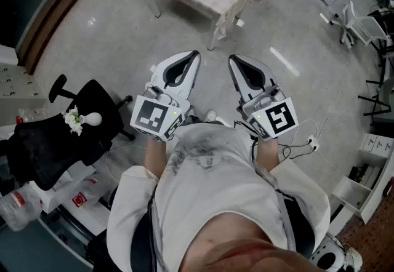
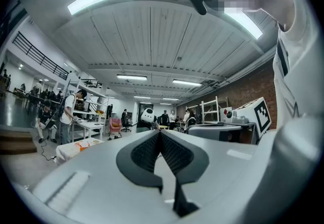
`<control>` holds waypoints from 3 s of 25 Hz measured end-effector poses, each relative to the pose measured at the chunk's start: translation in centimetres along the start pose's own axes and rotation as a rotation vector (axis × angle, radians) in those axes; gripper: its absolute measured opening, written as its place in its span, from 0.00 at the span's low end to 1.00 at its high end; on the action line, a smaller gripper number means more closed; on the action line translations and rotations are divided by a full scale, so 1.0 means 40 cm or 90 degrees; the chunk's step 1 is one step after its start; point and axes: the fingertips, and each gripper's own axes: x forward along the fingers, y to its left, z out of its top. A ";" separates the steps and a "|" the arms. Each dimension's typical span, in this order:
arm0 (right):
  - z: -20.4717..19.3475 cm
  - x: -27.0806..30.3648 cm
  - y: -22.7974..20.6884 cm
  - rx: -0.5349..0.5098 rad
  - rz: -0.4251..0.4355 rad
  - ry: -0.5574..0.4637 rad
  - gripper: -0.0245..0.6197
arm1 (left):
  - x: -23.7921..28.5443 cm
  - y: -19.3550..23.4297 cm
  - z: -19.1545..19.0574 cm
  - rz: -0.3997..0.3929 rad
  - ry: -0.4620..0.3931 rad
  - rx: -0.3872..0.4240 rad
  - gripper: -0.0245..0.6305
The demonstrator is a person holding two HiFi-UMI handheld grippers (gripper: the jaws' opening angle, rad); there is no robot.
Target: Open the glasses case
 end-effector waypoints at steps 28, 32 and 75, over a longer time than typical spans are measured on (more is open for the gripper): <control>-0.052 0.022 -0.113 -0.010 -0.059 0.002 0.06 | 0.093 0.037 -0.060 0.010 0.030 0.020 0.04; -0.065 0.073 -0.150 -0.008 -0.067 0.013 0.06 | 0.140 0.090 -0.070 0.001 0.030 0.015 0.04; -0.143 0.443 -0.613 0.026 -0.017 0.051 0.06 | 0.627 0.422 -0.110 0.033 0.064 0.034 0.04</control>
